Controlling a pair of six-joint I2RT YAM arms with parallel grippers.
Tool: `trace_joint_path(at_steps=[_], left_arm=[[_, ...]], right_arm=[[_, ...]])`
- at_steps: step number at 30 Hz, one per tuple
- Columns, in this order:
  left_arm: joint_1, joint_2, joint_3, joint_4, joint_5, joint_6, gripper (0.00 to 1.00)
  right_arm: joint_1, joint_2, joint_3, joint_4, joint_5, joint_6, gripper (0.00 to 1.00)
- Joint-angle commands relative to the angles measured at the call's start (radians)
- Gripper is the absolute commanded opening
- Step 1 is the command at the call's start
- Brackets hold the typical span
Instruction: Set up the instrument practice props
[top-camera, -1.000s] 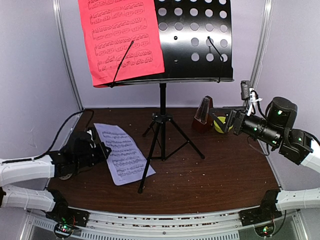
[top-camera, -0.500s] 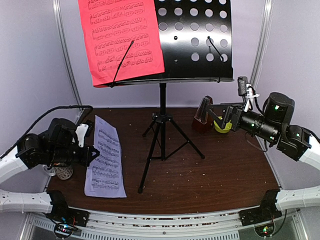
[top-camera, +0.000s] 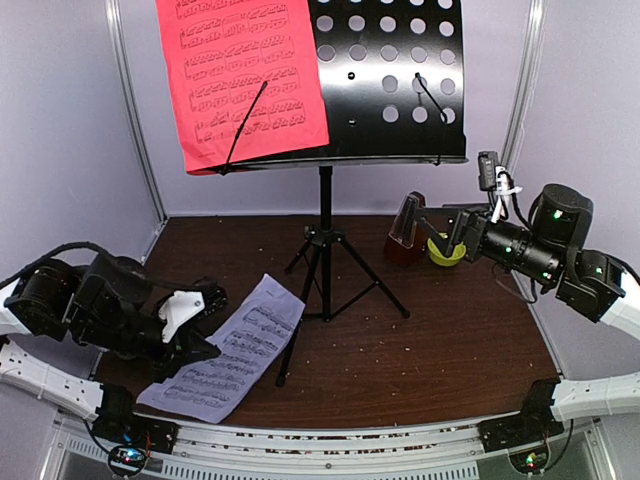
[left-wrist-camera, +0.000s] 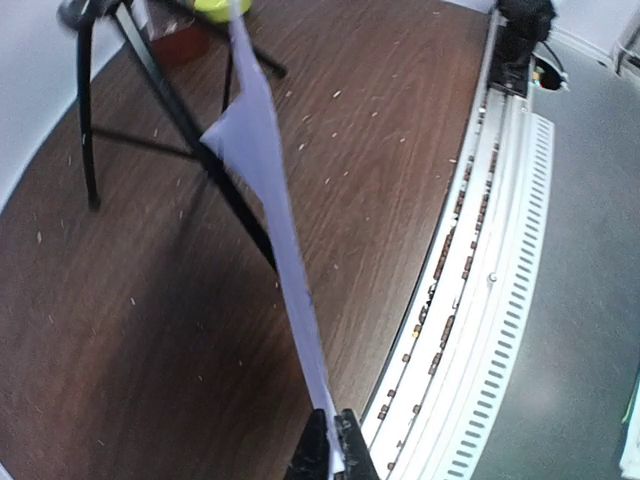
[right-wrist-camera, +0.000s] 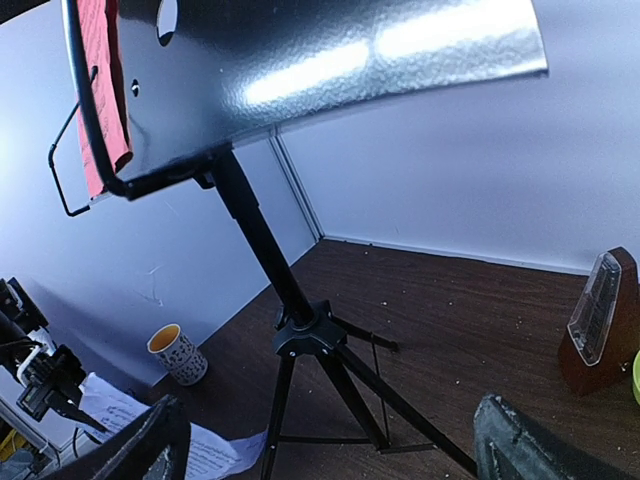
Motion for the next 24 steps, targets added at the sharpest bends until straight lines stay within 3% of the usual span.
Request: trace_joint_path(at_steps=[1, 13, 19, 24], left_arm=[[-0.068, 0.07, 0.115, 0.031, -0.07, 0.149, 0.0], [-0.083, 0.237, 0.518, 0.286, -0.163, 0.43, 0.0], [-0.08, 0.357, 0.753, 0.366, -0.319, 0.463, 0.0], [0.009, 0.377, 0.852, 0.475, -0.266, 0.37, 0.0]], right_arm=[[-0.005, -0.02, 0.037, 0.0, 0.004, -0.012, 0.99], [-0.005, -0.054, 0.161, -0.108, 0.066, -0.107, 0.96], [-0.005, -0.053, 0.257, -0.169, 0.12, -0.144, 0.95], [-0.005, -0.038, 0.327, -0.19, 0.164, -0.152, 0.94]])
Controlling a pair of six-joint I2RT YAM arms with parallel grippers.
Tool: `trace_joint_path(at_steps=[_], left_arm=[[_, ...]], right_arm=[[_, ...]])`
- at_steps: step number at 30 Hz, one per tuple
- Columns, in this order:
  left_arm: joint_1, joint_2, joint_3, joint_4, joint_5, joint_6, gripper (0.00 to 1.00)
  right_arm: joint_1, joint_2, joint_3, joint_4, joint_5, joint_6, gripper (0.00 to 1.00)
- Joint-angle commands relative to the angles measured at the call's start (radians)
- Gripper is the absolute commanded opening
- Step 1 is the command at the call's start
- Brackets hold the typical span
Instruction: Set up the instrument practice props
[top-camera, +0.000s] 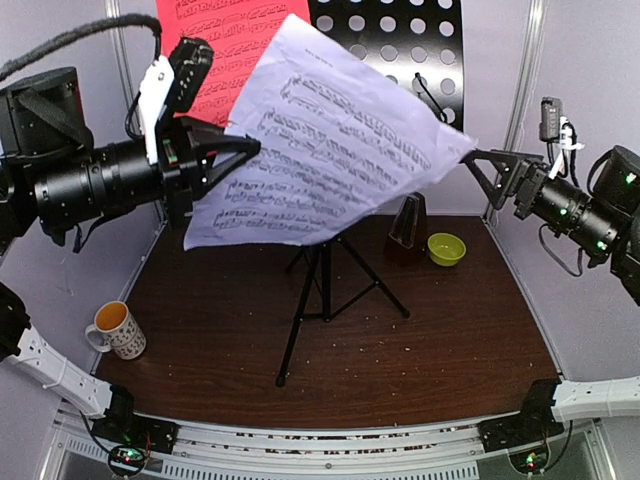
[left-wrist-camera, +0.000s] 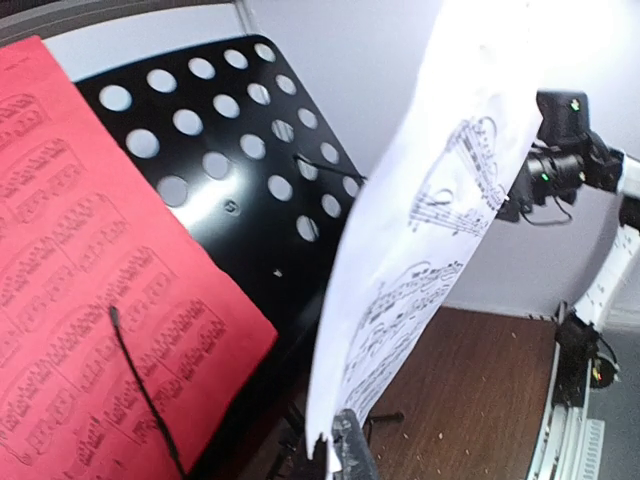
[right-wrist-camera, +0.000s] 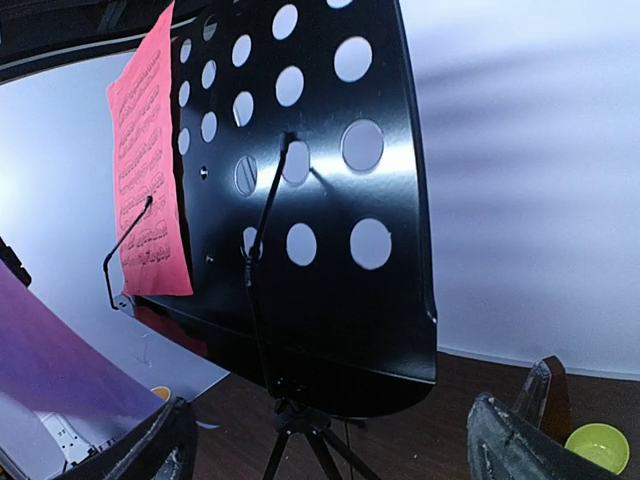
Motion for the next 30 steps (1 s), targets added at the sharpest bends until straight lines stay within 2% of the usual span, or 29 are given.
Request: trace_joint_path(at_steps=[1, 7, 11, 16, 22, 30], left_arm=[[0.083, 0.006, 0.084, 0.167, 0.012, -0.062, 0.0], [0.148, 0.103, 0.233, 0.188, 0.002, -0.106, 0.0], [0.205, 0.131, 0.285, 0.223, 0.072, -0.155, 0.0], [0.258, 0.182, 0.341, 0.249, 0.091, -0.161, 0.0], [0.272, 0.23, 0.369, 0.305, 0.066, -0.101, 0.0], [0.271, 0.271, 0.391, 0.365, 0.019, -0.025, 0.0]], right_arm=[[-0.004, 0.018, 0.074, -0.045, 0.067, -0.025, 0.93], [-0.005, 0.086, 0.183, -0.044, 0.125, -0.023, 0.89], [-0.004, 0.137, 0.241, -0.042, 0.135, -0.025, 0.85], [-0.005, 0.198, 0.309, -0.044, 0.114, -0.026, 0.79], [0.003, 0.267, 0.39, -0.067, 0.107, -0.029, 0.71], [0.021, 0.325, 0.457, -0.104, 0.1, -0.054, 0.69]])
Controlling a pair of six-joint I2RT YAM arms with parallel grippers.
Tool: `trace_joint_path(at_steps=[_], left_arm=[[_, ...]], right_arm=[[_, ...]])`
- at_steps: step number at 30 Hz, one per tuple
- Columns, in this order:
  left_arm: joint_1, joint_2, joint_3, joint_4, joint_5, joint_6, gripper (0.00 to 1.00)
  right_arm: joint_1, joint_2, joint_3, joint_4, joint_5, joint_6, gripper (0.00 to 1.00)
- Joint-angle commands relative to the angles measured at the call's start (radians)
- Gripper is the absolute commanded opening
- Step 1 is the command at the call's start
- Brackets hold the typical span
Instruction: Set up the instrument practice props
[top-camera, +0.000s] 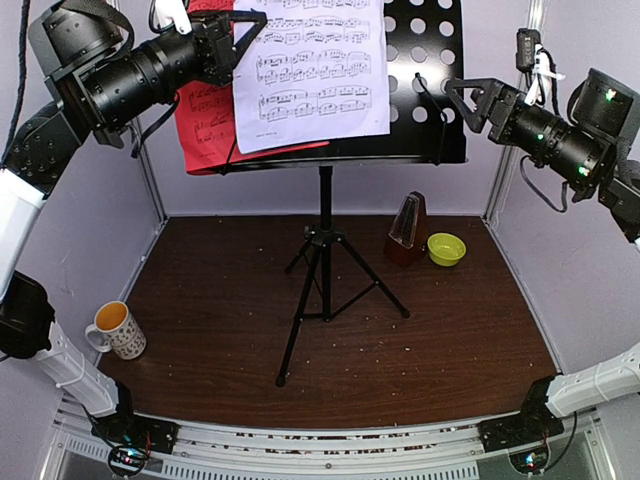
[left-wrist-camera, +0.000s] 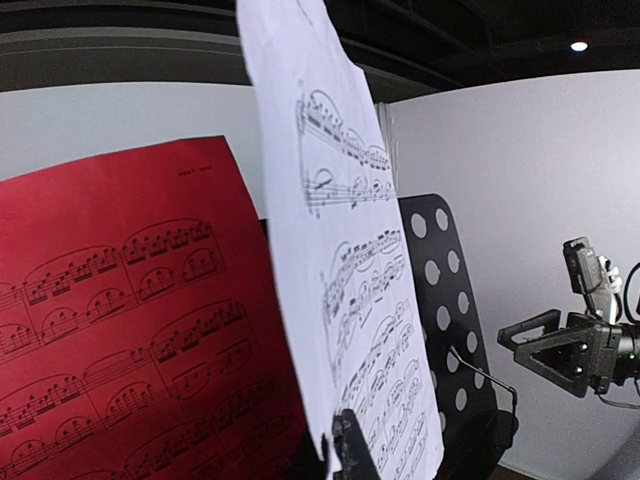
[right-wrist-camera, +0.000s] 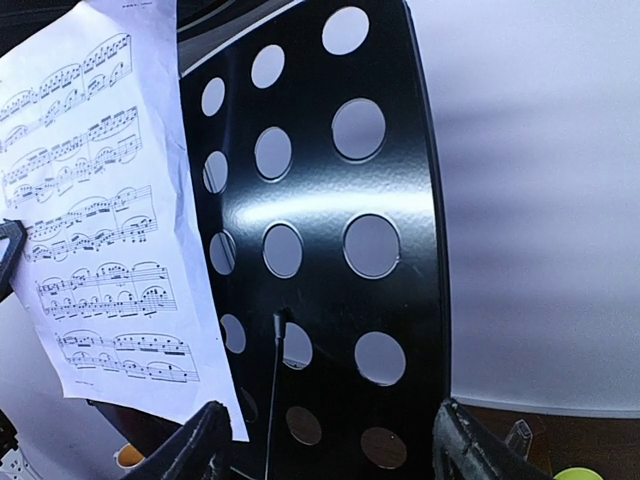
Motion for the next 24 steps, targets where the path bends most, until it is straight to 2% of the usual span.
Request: trace_joint_path(at_steps=[1, 7, 11, 20, 24], left_arm=[[0.006, 0.013, 0.028, 0.109, -0.036, 0.064, 0.0], [0.006, 0.041, 0.047, 0.127, -0.053, 0.095, 0.0], [0.005, 0.049, 0.048, 0.134, -0.057, 0.104, 0.0], [0.006, 0.056, 0.047, 0.153, -0.08, 0.13, 0.0], [0.006, 0.061, 0.047, 0.165, -0.094, 0.141, 0.0]], right_arm=[[0.011, 0.018, 0.038, -0.027, -0.011, -0.022, 0.69], [0.022, 0.051, 0.062, -0.046, -0.02, -0.03, 0.69], [0.029, 0.06, 0.062, -0.048, -0.018, -0.032, 0.64], [0.039, 0.069, 0.053, -0.05, 0.014, -0.045, 0.47], [0.041, 0.059, 0.036, -0.03, 0.016, -0.051, 0.33]])
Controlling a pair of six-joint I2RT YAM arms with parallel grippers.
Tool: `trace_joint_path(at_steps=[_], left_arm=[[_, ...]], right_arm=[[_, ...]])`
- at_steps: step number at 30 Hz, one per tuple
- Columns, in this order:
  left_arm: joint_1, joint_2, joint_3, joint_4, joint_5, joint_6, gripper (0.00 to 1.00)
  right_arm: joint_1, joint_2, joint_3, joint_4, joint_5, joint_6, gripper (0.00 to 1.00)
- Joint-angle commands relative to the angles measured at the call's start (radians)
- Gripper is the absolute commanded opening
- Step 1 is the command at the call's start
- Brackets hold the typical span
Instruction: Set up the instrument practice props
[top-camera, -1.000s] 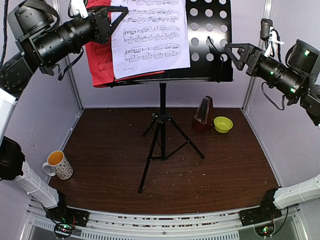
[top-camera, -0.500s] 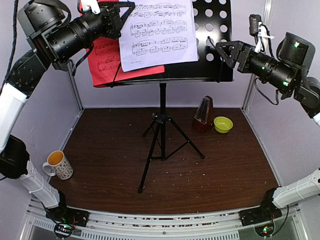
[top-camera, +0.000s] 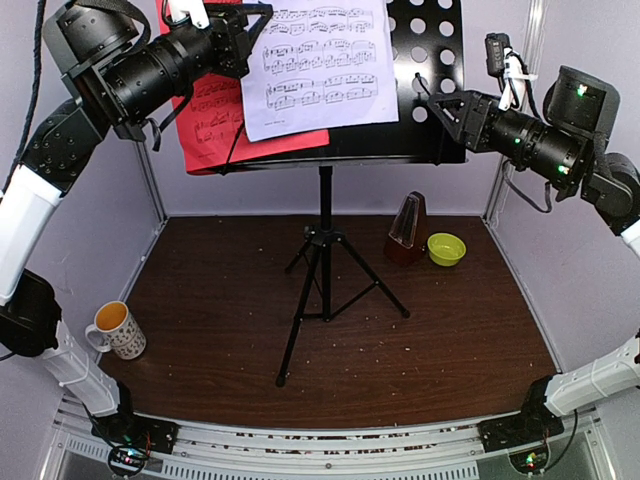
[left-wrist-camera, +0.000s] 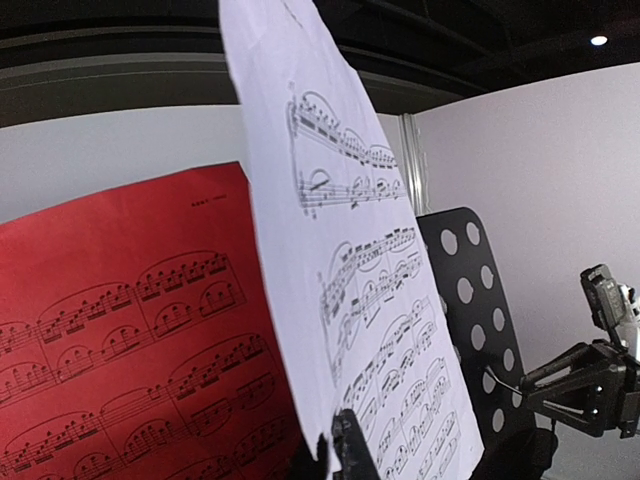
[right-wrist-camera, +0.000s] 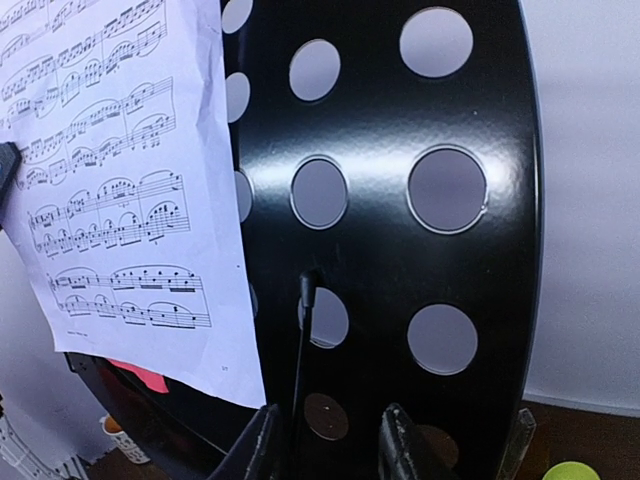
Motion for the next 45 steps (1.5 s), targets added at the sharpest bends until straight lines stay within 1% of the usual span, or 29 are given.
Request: trace_joint_path(at_steps=[1, 5, 9, 12, 13, 18, 21, 29, 33, 37, 39, 45], left_arm=[[0.006, 0.01, 0.022, 0.072, -0.032, 0.032, 0.0], [0.006, 0.015, 0.021, 0.079, -0.042, 0.043, 0.0], [0.006, 0.018, 0.021, 0.085, -0.047, 0.046, 0.0], [0.009, 0.022, 0.021, 0.092, -0.048, 0.051, 0.0], [0.01, 0.023, 0.021, 0.093, -0.048, 0.05, 0.0], [0.033, 0.032, 0.015, 0.096, -0.039, 0.037, 0.0], [0.049, 0.032, 0.004, 0.1, -0.013, 0.015, 0.0], [0.065, 0.072, 0.017, 0.127, 0.079, 0.04, 0.0], [0.089, 0.106, 0.051, 0.104, 0.137, 0.01, 0.0], [0.119, 0.127, 0.051, 0.115, 0.193, -0.04, 0.0], [0.131, 0.139, 0.053, 0.119, 0.244, -0.066, 0.0], [0.137, 0.168, 0.05, 0.16, 0.289, -0.07, 0.0]], right_arm=[[0.007, -0.014, -0.004, 0.029, 0.012, -0.013, 0.29], [0.007, -0.021, -0.014, 0.037, 0.003, -0.022, 0.18], [0.007, -0.022, -0.018, 0.038, -0.001, -0.026, 0.12], [0.009, -0.032, -0.033, 0.058, -0.008, -0.032, 0.01], [0.009, -0.038, -0.042, 0.069, -0.014, -0.038, 0.0], [0.02, -0.084, -0.126, 0.165, -0.022, -0.075, 0.0], [0.024, -0.099, -0.149, 0.193, -0.014, -0.096, 0.0], [0.028, -0.117, -0.201, 0.271, -0.045, -0.133, 0.0], [0.027, -0.131, -0.243, 0.321, -0.064, -0.146, 0.0], [0.028, -0.139, -0.259, 0.344, -0.071, -0.161, 0.0], [0.029, -0.14, -0.261, 0.349, -0.077, -0.164, 0.0], [0.028, -0.139, -0.263, 0.353, -0.077, -0.168, 0.0]])
